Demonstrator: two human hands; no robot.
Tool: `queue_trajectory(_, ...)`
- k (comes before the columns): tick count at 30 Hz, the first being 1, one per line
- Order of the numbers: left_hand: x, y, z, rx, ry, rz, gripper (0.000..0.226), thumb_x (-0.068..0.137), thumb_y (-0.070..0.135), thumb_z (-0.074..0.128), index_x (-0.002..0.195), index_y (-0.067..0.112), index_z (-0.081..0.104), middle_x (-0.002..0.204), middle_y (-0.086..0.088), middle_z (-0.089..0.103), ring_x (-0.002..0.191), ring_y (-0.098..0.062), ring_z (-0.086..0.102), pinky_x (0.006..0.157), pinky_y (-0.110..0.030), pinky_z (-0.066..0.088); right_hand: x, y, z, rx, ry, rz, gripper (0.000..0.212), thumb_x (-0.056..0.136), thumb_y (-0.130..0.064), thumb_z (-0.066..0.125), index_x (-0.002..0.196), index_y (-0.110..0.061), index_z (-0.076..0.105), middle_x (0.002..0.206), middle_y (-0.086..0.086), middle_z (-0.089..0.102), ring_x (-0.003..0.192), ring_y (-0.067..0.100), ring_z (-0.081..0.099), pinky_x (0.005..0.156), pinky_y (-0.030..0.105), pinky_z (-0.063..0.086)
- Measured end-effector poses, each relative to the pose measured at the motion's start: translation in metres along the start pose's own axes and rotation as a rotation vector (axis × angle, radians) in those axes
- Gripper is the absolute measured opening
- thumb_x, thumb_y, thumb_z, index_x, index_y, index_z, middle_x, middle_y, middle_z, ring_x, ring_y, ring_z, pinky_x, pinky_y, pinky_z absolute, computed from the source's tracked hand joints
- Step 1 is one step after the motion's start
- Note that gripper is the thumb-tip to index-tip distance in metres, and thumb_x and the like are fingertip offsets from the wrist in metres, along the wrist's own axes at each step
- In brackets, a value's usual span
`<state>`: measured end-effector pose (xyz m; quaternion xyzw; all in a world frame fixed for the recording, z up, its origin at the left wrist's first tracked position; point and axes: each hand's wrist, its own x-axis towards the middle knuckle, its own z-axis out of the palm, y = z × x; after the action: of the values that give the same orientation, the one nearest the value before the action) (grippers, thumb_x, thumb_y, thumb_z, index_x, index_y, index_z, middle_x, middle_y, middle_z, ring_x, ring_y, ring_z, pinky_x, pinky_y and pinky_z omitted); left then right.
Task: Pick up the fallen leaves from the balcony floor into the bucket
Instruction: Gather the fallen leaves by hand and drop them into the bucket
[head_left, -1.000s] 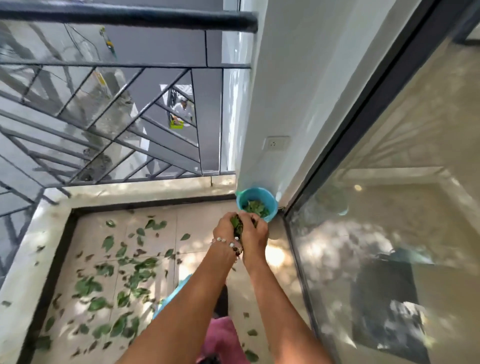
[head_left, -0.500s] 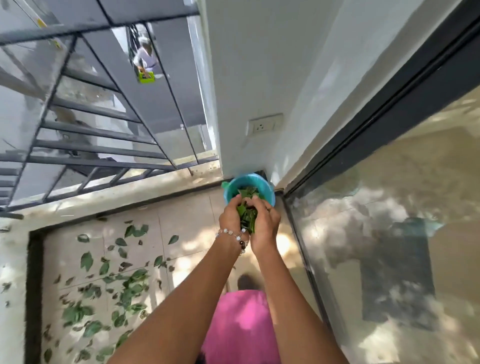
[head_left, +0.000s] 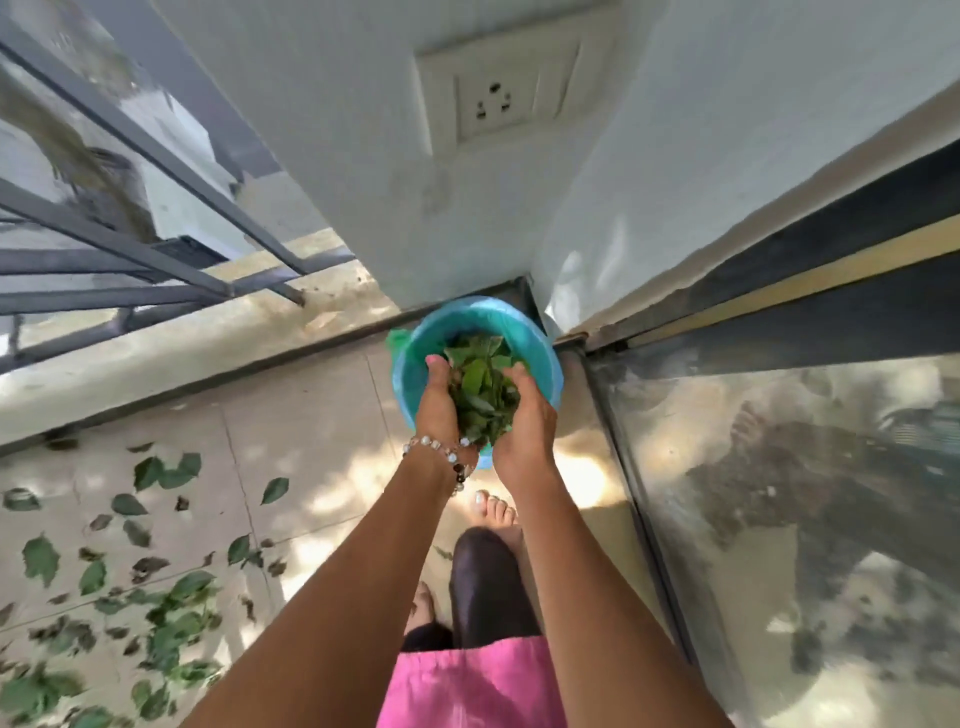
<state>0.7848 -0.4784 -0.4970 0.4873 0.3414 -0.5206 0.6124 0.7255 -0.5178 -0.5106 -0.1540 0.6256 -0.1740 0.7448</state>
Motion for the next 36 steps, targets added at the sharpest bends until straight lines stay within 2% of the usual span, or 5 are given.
queue_trajectory(4,0.030,0.006,-0.001,0.043,0.033,-0.059,0.078,0.092,0.072,0.023,0.114,0.007,0.060,0.113,-0.016,0.065,0.107,-0.032,0.060,0.097,-0.045,0.043,0.045,0.010,-0.010,-0.023,0.015,0.071,0.042,0.092,-0.044,0.060,0.128,-0.022,0.058,0.123,0.007,0.065,0.110,0.026,0.062,0.095,0.044,0.051)
queue_trajectory(10,-0.011,0.017,0.016,0.213,0.098,-0.024,0.069,0.099,0.061,0.022,0.146,0.013,0.037,0.141,-0.007,0.044,0.125,-0.022,0.044,0.098,-0.041,0.035,0.017,-0.004,-0.015,-0.165,0.113,0.106,0.045,0.094,-0.045,0.056,0.127,-0.015,0.055,0.116,0.007,0.060,0.095,0.015,0.058,0.062,0.021,0.045)
queue_trajectory(16,-0.082,0.028,0.007,0.713,0.174,0.129,0.035,0.093,0.043,0.059,0.118,0.020,0.059,0.122,0.000,0.060,0.113,-0.020,0.055,0.090,-0.038,0.047,-0.072,-0.025,-0.020,-0.316,0.081,-0.053,0.025,0.095,-0.038,0.058,0.079,-0.019,0.063,0.080,0.003,0.056,0.080,0.017,0.053,0.077,0.029,0.048)
queue_trajectory(21,-0.177,0.020,0.005,1.246,0.191,0.491,0.024,0.091,0.034,0.064,0.102,0.015,0.072,0.104,-0.009,0.072,0.100,-0.027,0.065,0.092,-0.039,0.052,-0.181,-0.049,-0.045,-0.564,0.129,-0.307,0.028,0.096,-0.033,0.055,0.093,-0.009,0.069,0.083,0.003,0.065,0.075,0.016,0.057,0.061,0.020,0.043)
queue_trajectory(36,-0.419,-0.159,0.005,2.088,-0.544,0.780,0.020,0.091,0.030,0.059,0.098,0.018,0.073,0.096,-0.011,0.074,0.101,-0.030,0.065,0.078,-0.027,0.043,-0.462,0.016,-0.268,-0.444,0.728,-0.461,0.032,0.096,-0.022,0.053,0.089,0.006,0.068,0.097,0.027,0.068,0.094,0.038,0.063,0.074,0.035,0.041)
